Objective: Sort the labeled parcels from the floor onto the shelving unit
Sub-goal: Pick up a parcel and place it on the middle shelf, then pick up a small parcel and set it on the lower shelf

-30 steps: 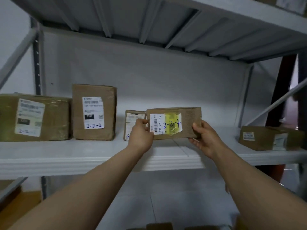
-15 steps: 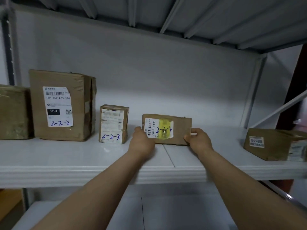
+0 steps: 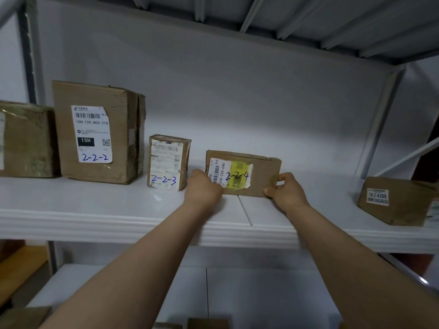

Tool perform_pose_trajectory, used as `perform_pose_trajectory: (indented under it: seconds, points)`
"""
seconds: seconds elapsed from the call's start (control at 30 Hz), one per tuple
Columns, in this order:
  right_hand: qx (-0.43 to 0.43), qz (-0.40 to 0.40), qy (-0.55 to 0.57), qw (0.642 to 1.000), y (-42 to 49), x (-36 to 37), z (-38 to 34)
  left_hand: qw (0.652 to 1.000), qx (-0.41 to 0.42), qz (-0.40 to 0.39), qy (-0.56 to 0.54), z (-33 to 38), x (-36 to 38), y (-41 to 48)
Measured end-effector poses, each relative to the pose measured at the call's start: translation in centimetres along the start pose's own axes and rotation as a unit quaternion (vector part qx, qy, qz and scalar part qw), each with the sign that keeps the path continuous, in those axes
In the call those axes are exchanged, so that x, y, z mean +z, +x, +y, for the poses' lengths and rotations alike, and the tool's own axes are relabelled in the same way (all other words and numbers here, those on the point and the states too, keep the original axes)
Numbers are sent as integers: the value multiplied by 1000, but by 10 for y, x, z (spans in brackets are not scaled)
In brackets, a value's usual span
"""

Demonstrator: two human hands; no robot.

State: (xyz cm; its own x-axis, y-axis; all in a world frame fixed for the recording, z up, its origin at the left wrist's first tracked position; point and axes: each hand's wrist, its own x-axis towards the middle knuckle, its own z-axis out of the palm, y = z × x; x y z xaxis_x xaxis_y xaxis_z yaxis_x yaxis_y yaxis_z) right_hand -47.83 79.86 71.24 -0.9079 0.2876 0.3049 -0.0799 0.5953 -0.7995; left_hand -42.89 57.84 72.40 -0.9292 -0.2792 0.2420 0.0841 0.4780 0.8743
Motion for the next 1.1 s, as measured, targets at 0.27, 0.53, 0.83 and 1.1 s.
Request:
perform_pose_trajectory:
  seconds: [0.27, 0.53, 0.83, 1.1]
  points:
    - [38, -40, -18, 998, -8, -7, -6, 1000, 1, 21, 8, 1, 1, -3]
    - [73, 16, -34, 997, -47, -14, -21, 988, 107, 54, 95, 0, -4, -26]
    - [-25, 85, -16, 996, -142, 36, -71, 946, 279, 63, 153, -37, -71, -80]
    - [-79, 69, 43, 994, -274, 142, -119, 937, 283, -13, 203, -156, -186, -141]
